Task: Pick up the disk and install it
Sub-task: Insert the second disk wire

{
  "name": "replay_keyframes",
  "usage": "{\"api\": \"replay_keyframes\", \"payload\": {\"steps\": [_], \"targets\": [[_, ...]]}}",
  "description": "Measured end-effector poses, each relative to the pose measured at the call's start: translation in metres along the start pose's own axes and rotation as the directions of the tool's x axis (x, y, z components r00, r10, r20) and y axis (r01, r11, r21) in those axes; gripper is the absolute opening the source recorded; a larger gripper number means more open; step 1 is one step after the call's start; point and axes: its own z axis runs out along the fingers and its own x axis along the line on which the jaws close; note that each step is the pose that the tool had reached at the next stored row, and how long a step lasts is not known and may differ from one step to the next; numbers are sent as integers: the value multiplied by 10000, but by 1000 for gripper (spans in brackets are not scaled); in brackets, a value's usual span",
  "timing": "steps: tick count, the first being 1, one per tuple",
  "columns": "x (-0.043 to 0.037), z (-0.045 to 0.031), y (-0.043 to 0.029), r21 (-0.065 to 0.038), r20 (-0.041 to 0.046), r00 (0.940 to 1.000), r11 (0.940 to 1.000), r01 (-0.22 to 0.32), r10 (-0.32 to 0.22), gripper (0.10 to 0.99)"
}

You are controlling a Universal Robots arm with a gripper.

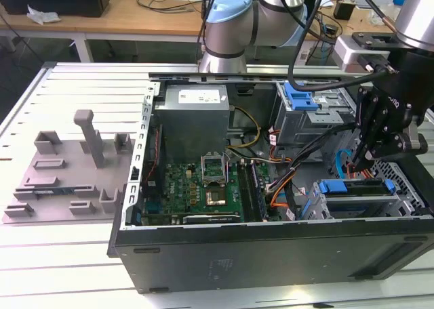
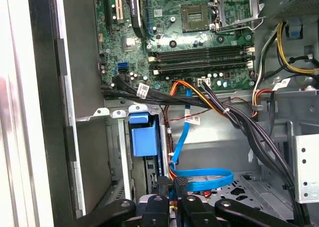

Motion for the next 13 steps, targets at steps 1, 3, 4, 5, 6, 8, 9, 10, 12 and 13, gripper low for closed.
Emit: {"api": "replay_keyframes", "payload": {"steps": [1,3,4,5,6,8,9,10,12,13], "targets": [[0,0,0,0,0,10000,10000,0,0,161],[0,0,0,0,1,10000,10000,1,-1,161],[0,0,0,0,1,10000,10000,1,-1,161],[0,0,0,0,1,10000,10000,1,-1,161],[0,1,0,0,3,10000,10000,1,-1,161],[31,5,-3,-7,84,10000,10000,5,-5,161],[45,7,-4,-10,112,9999,10000,6,-6,161],[55,10,-5,-12,134,9999,10000,6,-6,161],[101,25,-9,-25,299,9995,10000,32,-31,161],[106,28,-9,-26,323,9995,10000,39,-38,161]]}}
